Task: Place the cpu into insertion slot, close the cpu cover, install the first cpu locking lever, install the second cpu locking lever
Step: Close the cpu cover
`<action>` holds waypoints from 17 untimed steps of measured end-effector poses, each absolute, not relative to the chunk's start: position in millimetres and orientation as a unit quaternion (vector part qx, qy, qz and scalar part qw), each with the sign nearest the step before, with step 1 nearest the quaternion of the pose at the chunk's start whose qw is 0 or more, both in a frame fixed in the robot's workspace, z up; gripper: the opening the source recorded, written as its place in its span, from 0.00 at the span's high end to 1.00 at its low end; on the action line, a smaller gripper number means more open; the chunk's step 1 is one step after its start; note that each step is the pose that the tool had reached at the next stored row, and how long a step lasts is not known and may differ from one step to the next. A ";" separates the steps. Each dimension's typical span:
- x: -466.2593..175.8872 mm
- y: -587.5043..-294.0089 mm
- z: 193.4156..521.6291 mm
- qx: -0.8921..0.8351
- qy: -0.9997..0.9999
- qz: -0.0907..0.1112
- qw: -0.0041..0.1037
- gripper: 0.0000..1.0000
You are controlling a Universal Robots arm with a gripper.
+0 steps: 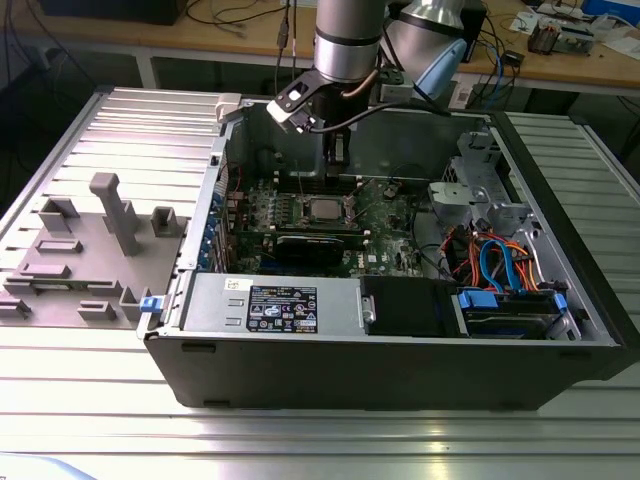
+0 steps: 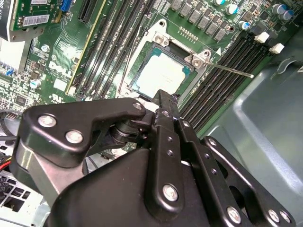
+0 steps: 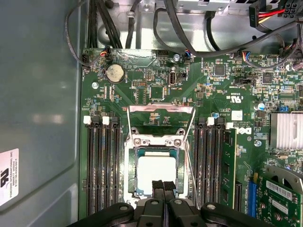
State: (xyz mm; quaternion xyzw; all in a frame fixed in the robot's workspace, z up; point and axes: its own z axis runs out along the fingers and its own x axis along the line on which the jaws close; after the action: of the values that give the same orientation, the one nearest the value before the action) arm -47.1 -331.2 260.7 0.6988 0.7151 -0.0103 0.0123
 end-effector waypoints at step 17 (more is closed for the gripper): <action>-47.1 -331.1 270.6 0.699 0.715 -0.010 0.012 0.89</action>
State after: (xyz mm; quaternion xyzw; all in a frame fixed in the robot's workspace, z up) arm -47.1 -331.1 270.6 0.6989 0.7151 -0.0104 0.0123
